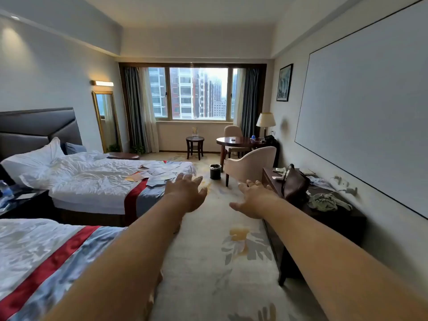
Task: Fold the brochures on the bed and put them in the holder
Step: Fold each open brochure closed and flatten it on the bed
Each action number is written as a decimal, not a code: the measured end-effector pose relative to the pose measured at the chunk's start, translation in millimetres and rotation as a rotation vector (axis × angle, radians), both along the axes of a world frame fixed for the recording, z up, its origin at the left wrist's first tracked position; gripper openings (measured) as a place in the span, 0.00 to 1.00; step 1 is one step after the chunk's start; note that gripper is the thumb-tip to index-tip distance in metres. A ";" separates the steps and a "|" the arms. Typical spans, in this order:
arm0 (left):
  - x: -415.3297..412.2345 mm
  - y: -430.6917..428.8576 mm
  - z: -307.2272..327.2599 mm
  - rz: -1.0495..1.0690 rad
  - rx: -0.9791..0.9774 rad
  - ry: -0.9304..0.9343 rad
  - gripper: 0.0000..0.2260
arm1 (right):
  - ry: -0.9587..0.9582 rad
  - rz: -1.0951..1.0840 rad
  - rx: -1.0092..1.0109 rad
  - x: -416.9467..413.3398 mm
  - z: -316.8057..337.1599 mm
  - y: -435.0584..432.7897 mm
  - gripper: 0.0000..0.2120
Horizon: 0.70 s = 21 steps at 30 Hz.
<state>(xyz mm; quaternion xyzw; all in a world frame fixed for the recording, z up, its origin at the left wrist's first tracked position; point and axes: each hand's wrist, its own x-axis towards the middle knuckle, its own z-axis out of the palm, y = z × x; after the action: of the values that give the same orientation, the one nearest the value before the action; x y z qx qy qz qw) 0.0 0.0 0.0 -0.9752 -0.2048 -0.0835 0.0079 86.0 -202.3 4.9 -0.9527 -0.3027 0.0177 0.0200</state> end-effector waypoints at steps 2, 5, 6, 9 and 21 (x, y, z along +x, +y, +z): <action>13.8 5.0 -7.1 -0.006 -0.027 0.036 0.28 | 0.002 -0.007 -0.015 18.4 -3.4 9.9 0.40; 45.2 14.4 -19.0 -0.010 -0.049 0.066 0.28 | 0.014 -0.024 -0.007 54.6 -8.7 26.6 0.39; 57.9 19.0 -20.3 -0.011 -0.058 0.078 0.28 | 0.012 -0.014 -0.018 67.4 -10.8 34.4 0.39; 103.5 40.8 -17.8 -0.011 -0.034 0.095 0.28 | -0.011 0.006 -0.043 117.2 -14.6 58.8 0.39; 329.1 119.4 -10.4 0.058 -0.029 0.046 0.27 | -0.057 0.062 -0.051 337.7 -5.8 150.6 0.39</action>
<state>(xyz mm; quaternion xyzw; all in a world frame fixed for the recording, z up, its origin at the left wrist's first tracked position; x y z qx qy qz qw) 329.1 119.4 -10.4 -0.9706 -0.2339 -0.0576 0.0010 423.7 -51.8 -0.9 -0.9432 -0.3320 -0.0011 -0.0136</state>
